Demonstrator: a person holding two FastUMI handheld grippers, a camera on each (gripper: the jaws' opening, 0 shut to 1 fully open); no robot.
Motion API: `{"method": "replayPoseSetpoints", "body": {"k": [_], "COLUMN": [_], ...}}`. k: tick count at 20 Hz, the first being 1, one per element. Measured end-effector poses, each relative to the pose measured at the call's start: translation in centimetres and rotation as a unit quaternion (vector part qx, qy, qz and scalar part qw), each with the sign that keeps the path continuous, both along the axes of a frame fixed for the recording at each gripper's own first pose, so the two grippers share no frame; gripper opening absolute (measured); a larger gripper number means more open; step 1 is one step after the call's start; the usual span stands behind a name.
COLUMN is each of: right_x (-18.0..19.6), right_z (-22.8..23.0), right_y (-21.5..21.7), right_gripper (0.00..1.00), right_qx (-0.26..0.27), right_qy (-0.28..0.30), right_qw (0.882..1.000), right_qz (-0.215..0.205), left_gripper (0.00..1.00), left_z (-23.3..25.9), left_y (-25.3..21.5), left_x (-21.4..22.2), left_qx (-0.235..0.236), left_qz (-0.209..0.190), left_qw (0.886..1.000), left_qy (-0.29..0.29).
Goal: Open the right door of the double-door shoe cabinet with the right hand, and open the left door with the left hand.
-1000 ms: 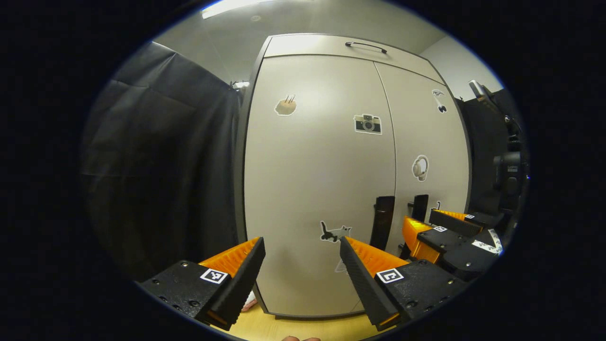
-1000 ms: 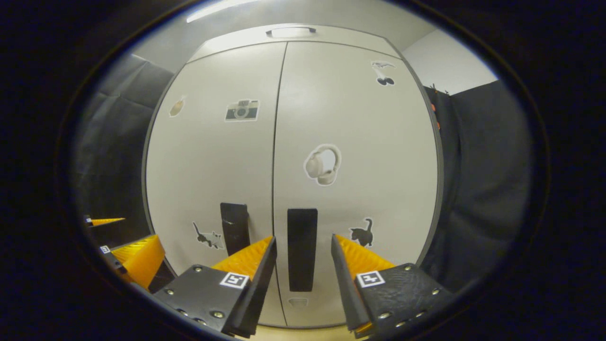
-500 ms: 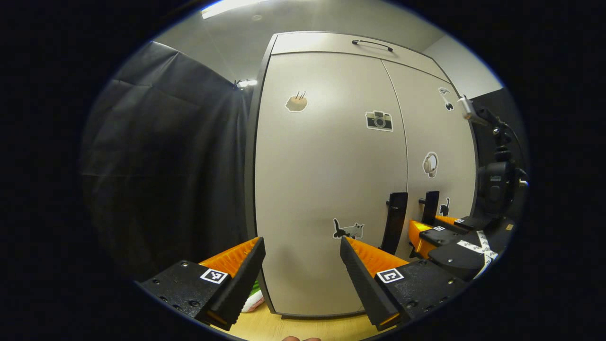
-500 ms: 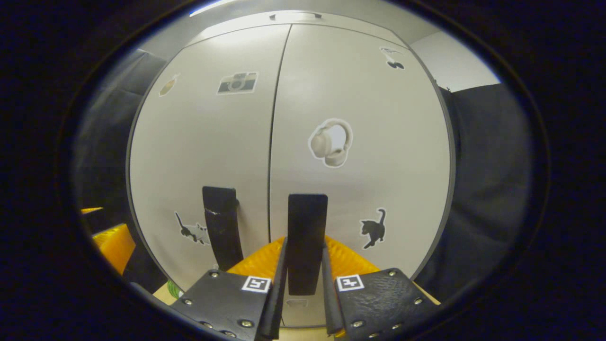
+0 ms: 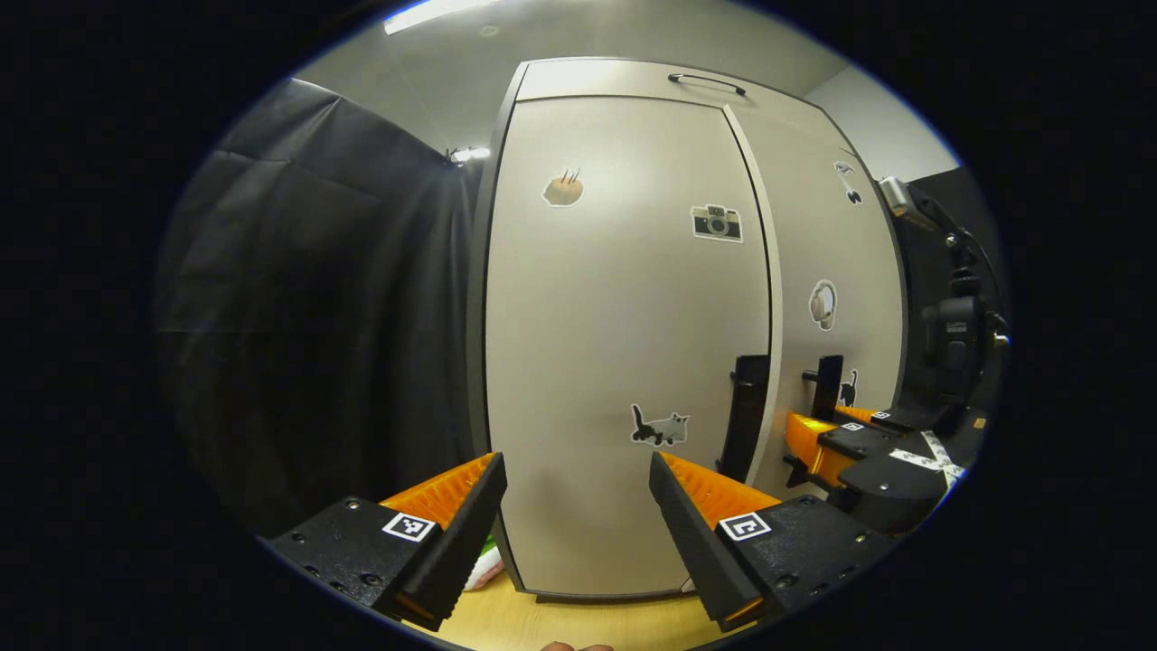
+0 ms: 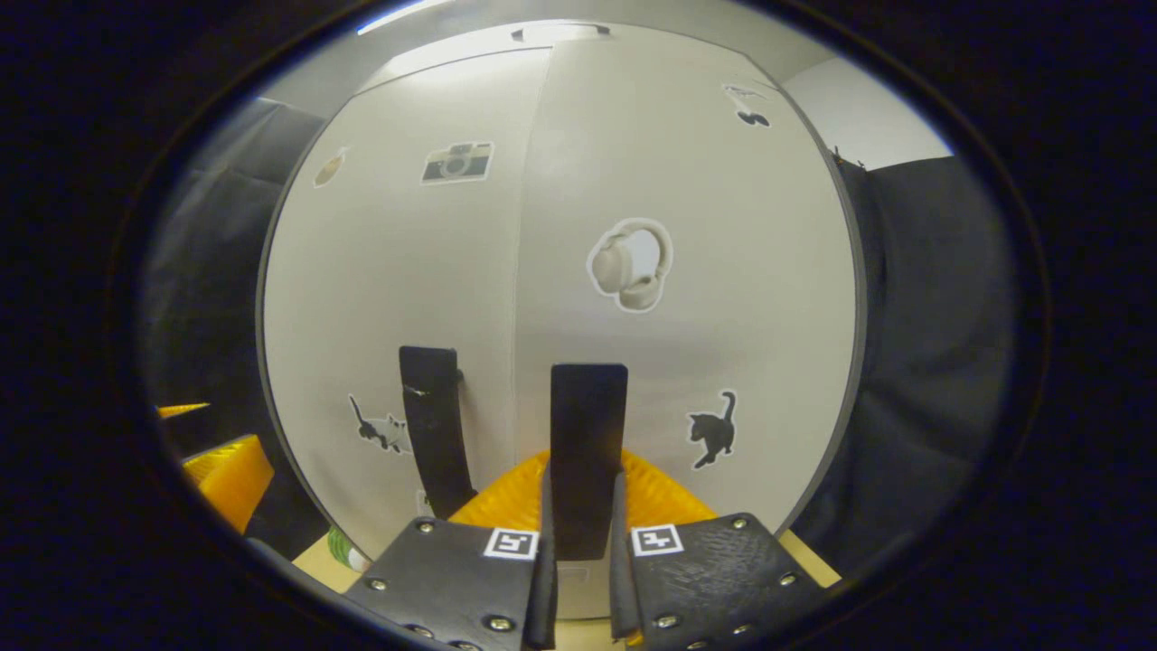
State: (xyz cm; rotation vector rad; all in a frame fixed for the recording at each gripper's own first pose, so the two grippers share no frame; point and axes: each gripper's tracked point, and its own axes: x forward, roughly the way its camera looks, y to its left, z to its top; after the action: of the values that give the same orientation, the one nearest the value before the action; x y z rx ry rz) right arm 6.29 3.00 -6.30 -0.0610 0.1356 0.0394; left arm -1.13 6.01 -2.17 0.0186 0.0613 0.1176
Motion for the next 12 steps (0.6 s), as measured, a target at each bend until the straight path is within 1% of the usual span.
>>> {"method": "replayPoseSetpoints", "body": {"k": [4, 7, 12], "right_x": [-2.3, -3.1, -4.3], "right_z": [0.3, 0.3, 0.6], "right_y": [-0.9, -1.3, -1.6], "right_gripper": [0.23, 0.23, 0.23], "right_qx": [0.013, 0.018, 0.037], "right_qy": [-0.001, 0.009, 0.019], "right_qw": [1.000, 0.999, 0.996], "right_qz": [0.025, 0.046, 0.085], "left_gripper": [0.98, 0.98, 0.98], "left_z": [-0.6, -0.8, -1.4], "left_y": [-1.8, -3.1, -4.6], "left_x": [0.5, 1.0, 1.3], "left_qx": [-0.004, -0.003, -0.015], "left_qz": [-0.024, -0.040, -0.065], "left_qw": [1.000, 0.999, 0.998], "left_qy": [0.005, 0.007, 0.011]}}
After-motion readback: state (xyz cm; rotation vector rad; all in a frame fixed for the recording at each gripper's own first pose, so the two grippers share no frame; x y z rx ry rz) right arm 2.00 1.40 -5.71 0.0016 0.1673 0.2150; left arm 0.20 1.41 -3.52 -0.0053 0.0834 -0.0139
